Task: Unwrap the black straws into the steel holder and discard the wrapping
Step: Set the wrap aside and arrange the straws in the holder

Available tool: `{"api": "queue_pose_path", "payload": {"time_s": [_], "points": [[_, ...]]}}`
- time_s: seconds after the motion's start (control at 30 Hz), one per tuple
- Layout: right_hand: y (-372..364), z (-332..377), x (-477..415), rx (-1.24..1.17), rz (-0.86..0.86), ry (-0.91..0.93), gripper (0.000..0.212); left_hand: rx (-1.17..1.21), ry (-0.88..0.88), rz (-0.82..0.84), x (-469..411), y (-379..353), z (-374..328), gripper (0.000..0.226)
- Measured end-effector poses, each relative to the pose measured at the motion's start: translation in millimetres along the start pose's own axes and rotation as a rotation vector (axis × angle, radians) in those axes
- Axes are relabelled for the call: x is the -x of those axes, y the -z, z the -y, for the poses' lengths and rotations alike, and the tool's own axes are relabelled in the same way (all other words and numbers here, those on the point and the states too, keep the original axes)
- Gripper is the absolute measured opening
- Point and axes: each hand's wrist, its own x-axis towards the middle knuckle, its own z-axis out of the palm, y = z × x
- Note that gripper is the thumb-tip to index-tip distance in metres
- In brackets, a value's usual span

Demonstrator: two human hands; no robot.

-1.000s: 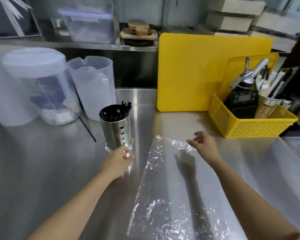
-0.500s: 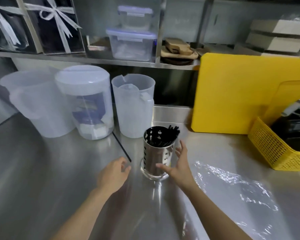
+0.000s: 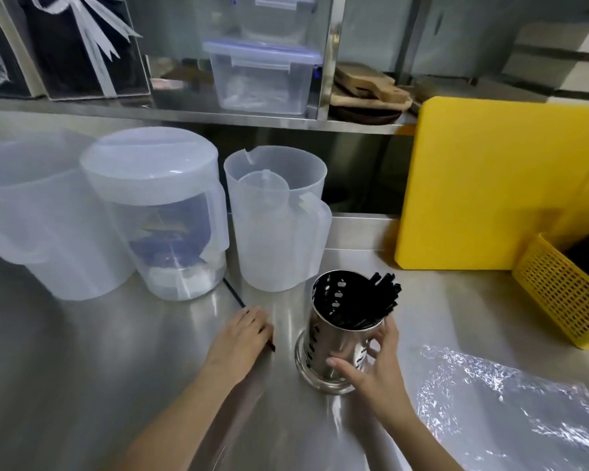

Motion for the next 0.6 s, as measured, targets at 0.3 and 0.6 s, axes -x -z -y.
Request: {"api": "queue_pose_path", "payload": {"time_s": [0.3, 0.6], "points": [[-2.5, -5.2, -0.8, 0.027, -0.02, -0.045, 0.103, -0.304, -0.258, -0.112, 8.9, -0.6, 5.7, 0.03], [-1.6, -6.4, -2.1, 0.041, 0.002, -0.045, 0.089, 0.325, 0.316, -0.432, 5.0, 68.0, 27.3, 0.021]]}}
